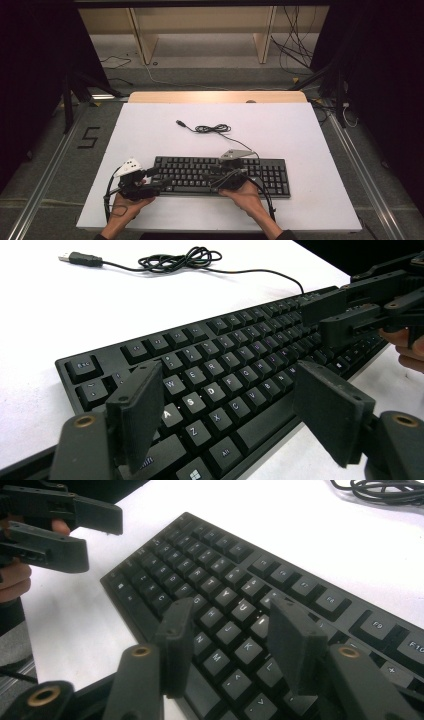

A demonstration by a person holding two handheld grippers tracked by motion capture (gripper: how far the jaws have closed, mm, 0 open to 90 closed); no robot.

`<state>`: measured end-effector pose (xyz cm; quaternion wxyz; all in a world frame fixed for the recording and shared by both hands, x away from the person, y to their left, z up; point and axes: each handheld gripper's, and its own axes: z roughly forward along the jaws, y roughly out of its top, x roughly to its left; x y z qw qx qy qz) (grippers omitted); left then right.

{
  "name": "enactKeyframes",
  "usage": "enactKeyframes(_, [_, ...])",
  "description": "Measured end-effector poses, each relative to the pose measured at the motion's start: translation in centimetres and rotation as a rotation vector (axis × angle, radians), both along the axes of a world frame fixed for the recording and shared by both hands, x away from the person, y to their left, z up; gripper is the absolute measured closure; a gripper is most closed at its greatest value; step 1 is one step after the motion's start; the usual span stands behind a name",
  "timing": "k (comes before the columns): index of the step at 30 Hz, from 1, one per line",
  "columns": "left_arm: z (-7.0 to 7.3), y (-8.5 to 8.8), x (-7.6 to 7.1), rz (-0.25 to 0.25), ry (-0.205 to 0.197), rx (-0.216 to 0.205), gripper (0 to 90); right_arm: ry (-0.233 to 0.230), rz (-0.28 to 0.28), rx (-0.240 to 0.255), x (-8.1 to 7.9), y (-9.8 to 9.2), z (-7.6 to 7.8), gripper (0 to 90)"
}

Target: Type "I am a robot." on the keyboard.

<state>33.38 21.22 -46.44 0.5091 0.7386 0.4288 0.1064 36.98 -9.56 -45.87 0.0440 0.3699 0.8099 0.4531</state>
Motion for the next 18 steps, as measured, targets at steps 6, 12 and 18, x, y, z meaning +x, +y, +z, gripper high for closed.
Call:
enactKeyframes(6, [-0.01,-0.13,0.21,0.000,0.004,0.004,28.4,-0.009,0.002,0.004,-0.22,-0.08,0.11,50.1])
enactKeyframes(12, [-0.02,-0.44,0.49,-0.001,0.011,0.010,28.4,-0.011,0.008,0.003,-0.50,-0.02,0.10,47.4])
enactKeyframes(18, [0.13,-0.64,0.81,0.000,0.016,0.019,29.2,-0.011,0.013,0.008,-0.87,0.05,0.10,46.1])
